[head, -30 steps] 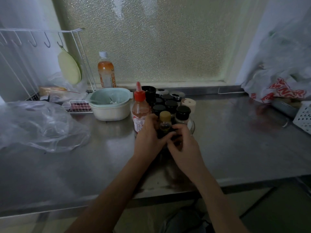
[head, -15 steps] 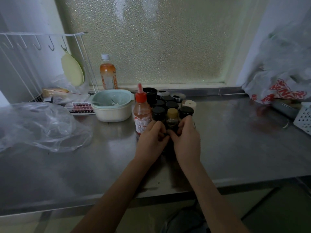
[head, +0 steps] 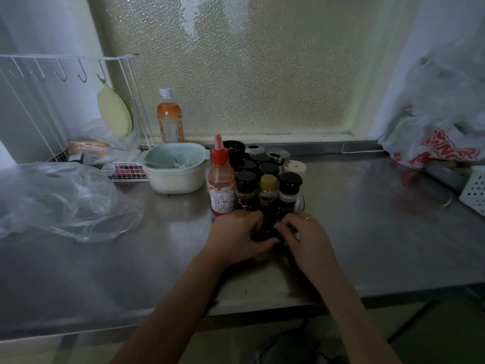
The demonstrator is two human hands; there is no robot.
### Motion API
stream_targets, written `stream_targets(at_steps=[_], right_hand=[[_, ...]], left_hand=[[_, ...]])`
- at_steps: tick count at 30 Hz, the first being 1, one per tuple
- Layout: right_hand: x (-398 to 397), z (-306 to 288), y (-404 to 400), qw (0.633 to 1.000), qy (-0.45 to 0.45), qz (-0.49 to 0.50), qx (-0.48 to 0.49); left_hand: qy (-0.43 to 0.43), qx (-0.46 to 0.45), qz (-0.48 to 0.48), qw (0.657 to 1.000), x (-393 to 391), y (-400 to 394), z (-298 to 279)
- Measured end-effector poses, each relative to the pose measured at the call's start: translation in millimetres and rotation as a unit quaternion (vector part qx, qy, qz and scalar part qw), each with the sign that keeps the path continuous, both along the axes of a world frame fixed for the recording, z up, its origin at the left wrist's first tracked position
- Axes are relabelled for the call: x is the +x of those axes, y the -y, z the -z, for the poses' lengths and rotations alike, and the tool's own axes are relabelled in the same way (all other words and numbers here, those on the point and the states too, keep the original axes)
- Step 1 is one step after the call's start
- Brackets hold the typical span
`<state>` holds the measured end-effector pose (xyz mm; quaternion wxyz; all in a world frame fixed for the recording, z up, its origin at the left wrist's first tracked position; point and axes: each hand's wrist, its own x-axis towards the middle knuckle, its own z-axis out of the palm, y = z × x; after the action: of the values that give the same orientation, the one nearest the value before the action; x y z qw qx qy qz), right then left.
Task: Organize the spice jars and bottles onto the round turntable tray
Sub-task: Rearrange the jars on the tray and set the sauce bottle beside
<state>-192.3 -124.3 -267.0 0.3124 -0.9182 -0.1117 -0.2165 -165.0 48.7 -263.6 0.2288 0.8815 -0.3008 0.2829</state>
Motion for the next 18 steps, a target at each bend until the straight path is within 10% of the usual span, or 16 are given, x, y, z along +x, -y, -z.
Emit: stream_targets(at_steps=[18], right_hand=[[64, -13, -23, 0.997, -0.063, 0.013, 0.032]], left_hand=[[-0.071, -0.021, -0.034, 0.997, 58, -1, 6]])
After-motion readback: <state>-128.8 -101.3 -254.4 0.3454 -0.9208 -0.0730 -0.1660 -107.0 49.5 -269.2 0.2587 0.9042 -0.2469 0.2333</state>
